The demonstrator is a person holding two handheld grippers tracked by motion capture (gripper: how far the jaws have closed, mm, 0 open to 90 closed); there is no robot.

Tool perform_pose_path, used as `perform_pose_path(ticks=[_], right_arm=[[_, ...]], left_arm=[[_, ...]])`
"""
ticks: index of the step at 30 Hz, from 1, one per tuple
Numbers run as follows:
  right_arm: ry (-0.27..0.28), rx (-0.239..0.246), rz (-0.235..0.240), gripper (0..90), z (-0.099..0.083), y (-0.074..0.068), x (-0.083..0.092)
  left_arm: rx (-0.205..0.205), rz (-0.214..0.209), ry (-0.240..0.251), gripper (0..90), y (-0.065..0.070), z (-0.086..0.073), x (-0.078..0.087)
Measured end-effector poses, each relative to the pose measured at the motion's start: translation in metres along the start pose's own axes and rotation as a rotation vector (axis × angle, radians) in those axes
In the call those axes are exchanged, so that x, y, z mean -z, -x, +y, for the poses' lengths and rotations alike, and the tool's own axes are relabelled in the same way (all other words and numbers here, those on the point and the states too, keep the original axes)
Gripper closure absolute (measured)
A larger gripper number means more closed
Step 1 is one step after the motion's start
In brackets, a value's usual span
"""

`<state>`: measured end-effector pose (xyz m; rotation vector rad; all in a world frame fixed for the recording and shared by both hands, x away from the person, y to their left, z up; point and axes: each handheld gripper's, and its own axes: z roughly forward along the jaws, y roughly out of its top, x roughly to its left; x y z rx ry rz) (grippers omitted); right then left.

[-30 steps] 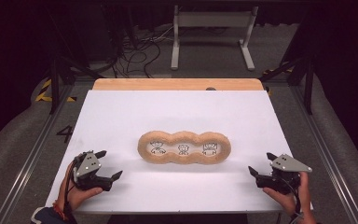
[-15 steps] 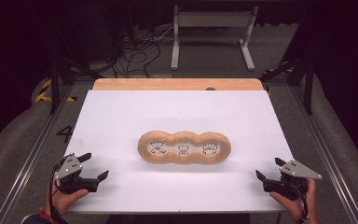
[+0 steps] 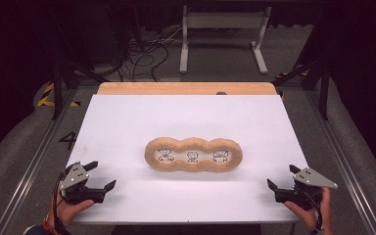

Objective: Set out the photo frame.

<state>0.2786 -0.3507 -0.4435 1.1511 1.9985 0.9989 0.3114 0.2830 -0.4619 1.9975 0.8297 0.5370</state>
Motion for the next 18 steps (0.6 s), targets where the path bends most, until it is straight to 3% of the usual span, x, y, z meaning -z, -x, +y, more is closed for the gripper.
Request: perform_pose_path(ticks=[18], right_arm=[[-0.014,0.017,-0.006,8.7,-0.0007,-0.0012,-0.0011]], left_arm=[[-0.013,-0.006,-0.011,7.1,0.0017,0.0017,-0.0036]])
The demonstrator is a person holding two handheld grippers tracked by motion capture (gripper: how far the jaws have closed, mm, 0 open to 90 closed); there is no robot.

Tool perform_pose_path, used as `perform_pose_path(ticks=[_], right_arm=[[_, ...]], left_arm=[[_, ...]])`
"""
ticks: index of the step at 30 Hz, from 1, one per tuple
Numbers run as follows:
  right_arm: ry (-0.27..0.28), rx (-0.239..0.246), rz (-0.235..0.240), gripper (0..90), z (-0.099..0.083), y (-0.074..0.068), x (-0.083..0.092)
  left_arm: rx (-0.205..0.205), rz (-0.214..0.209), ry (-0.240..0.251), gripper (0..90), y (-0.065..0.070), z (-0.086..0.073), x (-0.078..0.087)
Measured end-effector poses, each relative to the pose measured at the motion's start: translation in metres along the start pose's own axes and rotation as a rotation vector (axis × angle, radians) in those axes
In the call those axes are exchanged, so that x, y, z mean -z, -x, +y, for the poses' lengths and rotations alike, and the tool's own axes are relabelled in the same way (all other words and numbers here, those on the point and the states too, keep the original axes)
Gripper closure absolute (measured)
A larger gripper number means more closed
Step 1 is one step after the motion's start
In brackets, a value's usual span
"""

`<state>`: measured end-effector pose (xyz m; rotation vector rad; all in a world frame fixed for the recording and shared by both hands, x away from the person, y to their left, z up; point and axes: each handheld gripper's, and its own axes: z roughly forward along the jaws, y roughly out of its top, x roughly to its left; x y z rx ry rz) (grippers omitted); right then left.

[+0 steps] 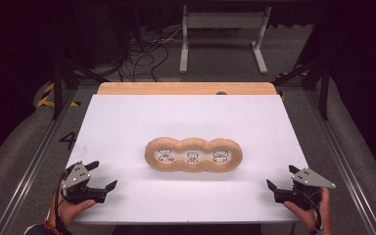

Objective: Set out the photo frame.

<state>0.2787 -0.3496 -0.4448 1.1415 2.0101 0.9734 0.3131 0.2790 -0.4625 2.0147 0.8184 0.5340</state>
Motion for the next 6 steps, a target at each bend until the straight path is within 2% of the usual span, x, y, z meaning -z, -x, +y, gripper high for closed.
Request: perform_pose_path(ticks=[6], right_arm=[[0.0,-0.006,0.0,8.6,-0.0006,0.0006,0.0001]], left_arm=[[-0.007,-0.002,-0.012,7.0,0.001,0.0009,-0.0022]])
